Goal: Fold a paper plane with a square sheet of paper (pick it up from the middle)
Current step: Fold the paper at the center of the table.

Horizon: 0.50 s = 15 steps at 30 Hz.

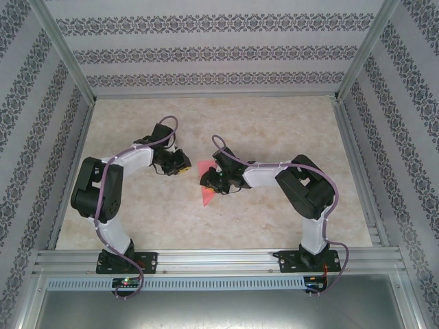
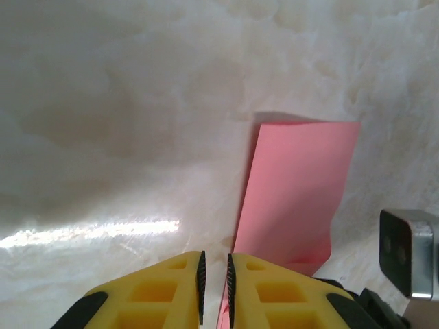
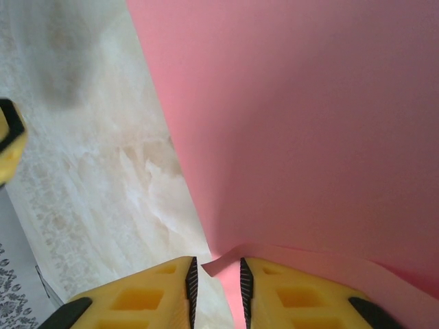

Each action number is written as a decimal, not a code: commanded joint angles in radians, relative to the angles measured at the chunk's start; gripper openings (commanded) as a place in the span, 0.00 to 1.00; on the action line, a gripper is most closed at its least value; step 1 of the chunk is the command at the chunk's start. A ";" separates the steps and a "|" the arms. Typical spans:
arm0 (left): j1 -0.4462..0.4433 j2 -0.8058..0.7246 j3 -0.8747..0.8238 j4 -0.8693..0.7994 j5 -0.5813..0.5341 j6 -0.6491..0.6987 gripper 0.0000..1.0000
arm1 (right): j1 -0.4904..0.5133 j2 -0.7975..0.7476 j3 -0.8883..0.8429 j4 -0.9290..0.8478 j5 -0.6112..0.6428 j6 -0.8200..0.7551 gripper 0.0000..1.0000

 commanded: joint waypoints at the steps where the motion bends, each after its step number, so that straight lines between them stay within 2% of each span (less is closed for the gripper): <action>1: -0.003 -0.039 -0.033 0.036 0.050 -0.020 0.19 | 0.003 0.020 -0.025 -0.087 0.050 0.001 0.23; 10: -0.023 -0.056 -0.071 0.054 0.086 -0.025 0.16 | 0.002 0.021 -0.028 -0.090 0.047 0.000 0.12; 15: -0.050 -0.051 -0.078 0.060 0.098 -0.026 0.15 | 0.002 0.023 -0.029 -0.094 0.047 0.000 0.12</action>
